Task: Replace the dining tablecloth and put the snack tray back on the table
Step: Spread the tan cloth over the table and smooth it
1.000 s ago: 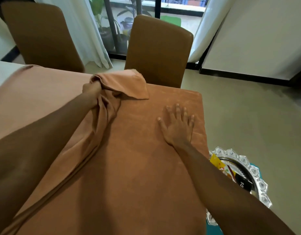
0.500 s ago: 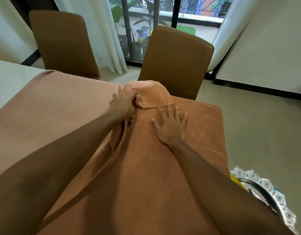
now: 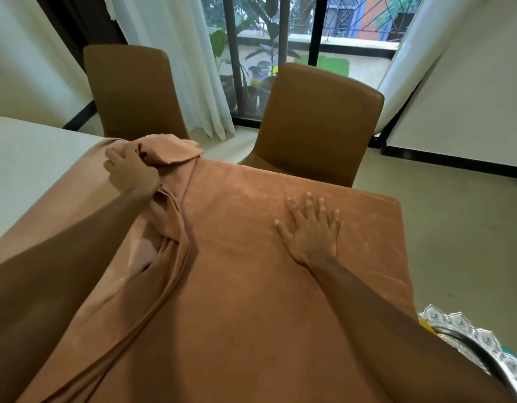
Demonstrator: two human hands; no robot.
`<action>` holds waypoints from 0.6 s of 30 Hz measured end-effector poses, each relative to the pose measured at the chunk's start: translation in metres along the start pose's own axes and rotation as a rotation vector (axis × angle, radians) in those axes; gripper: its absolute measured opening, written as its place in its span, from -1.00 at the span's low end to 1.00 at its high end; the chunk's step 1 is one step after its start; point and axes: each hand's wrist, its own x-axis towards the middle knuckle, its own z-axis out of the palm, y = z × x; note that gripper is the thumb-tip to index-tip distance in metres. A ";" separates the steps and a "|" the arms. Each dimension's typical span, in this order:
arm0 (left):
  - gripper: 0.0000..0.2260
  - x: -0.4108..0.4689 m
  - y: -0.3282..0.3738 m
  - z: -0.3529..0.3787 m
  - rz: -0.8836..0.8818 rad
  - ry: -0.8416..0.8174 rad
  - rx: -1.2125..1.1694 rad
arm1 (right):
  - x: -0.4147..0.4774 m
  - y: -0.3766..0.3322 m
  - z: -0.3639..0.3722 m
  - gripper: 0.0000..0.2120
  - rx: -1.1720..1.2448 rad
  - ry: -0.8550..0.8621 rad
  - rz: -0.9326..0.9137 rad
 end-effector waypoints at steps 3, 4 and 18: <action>-0.45 -0.040 -0.009 -0.003 0.299 -0.084 0.072 | -0.001 0.000 0.000 -0.30 -0.003 -0.007 0.008; -0.42 -0.056 -0.007 -0.001 0.410 -0.146 0.104 | 0.000 -0.002 0.000 -0.31 0.014 -0.010 0.031; -0.57 -0.026 -0.031 0.001 0.724 -0.289 0.584 | 0.037 -0.126 0.036 -0.33 0.045 -0.022 -0.332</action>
